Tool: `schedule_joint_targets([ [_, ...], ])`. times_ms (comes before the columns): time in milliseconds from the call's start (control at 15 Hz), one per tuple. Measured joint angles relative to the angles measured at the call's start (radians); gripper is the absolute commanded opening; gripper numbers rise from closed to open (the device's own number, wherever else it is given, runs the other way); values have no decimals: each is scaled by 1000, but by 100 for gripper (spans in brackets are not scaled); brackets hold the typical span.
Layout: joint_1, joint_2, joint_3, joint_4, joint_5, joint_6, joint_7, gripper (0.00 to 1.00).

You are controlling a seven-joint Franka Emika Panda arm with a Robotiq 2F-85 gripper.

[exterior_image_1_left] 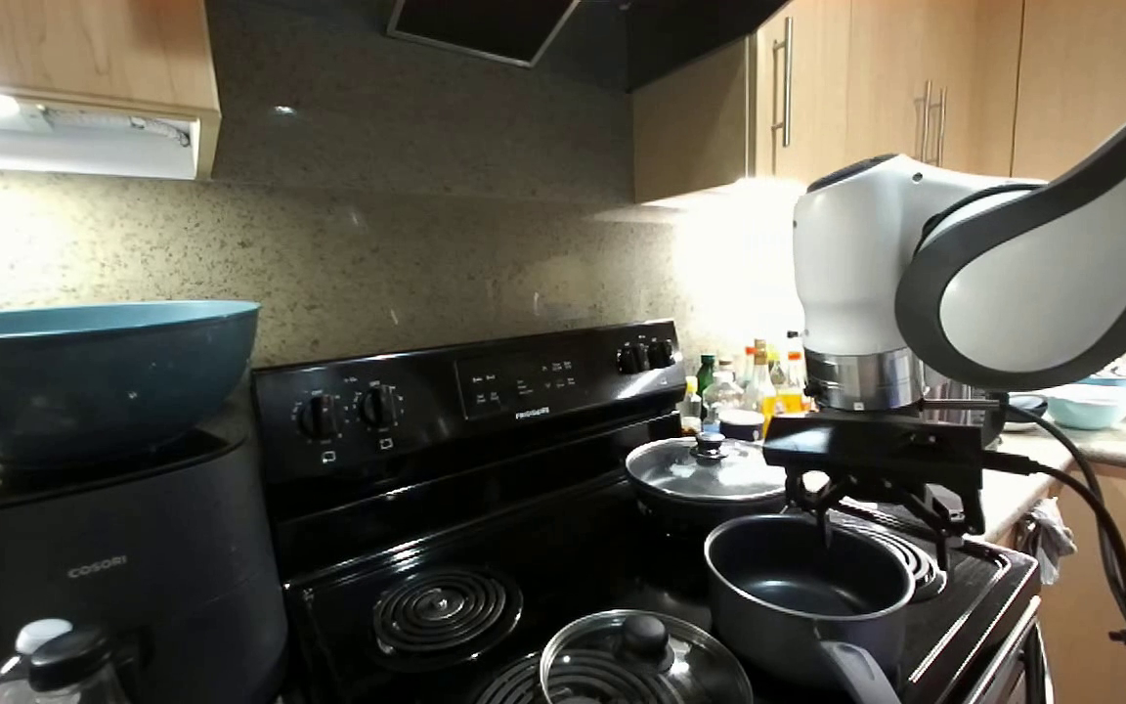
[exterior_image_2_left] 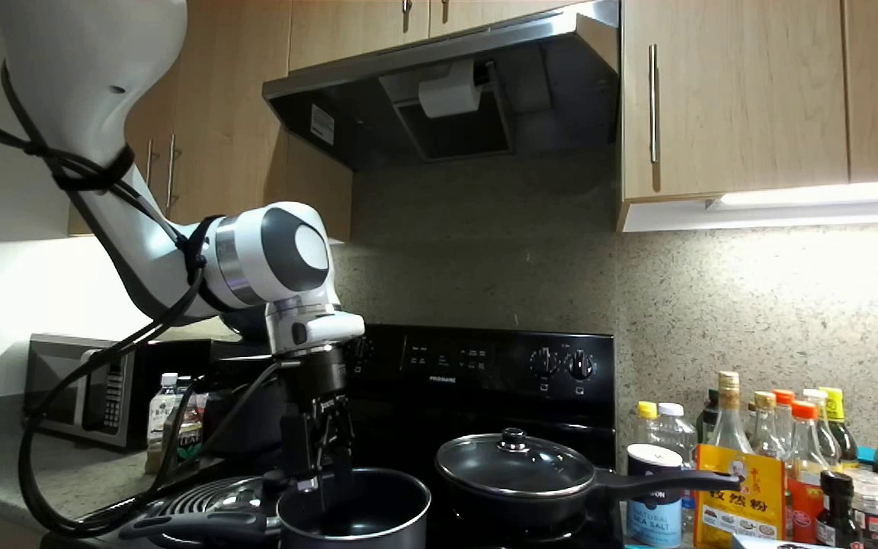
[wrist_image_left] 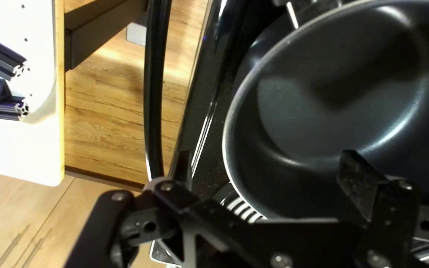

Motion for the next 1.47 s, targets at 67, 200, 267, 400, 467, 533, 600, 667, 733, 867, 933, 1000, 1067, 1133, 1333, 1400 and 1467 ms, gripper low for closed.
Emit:
schedule_joint_targets([
  [67,-10,-5,-5,-9,5,0,0,100],
  [200,-17,-11,-7,-14,7,0,0,100],
  [267,-17,-12,-7,-14,7,0,0,100],
  [400,-20,-8,3,-11,1,2,0,100],
  [467,-20,0,8,-7,0,2,0,100],
  [533,-20,11,11,-4,0,2,-4,100],
  [600,-20,25,11,1,0,3,-9,100],
  [667,-20,42,11,5,0,5,-15,100],
  [733,-20,61,10,11,0,6,-22,90],
  [867,-21,101,7,26,0,9,-33,67],
  [933,-21,120,4,34,0,10,-36,59],
  [1000,-21,138,1,42,0,11,-37,53],
  [1067,-21,154,-4,51,0,11,-38,45],
  [1133,-21,169,-9,59,0,11,-39,40],
  [1333,-21,201,-27,79,1,11,-40,21],
  [1400,-21,208,-34,84,1,11,-40,13],
  [1467,-21,213,-41,88,2,9,-40,8],
])
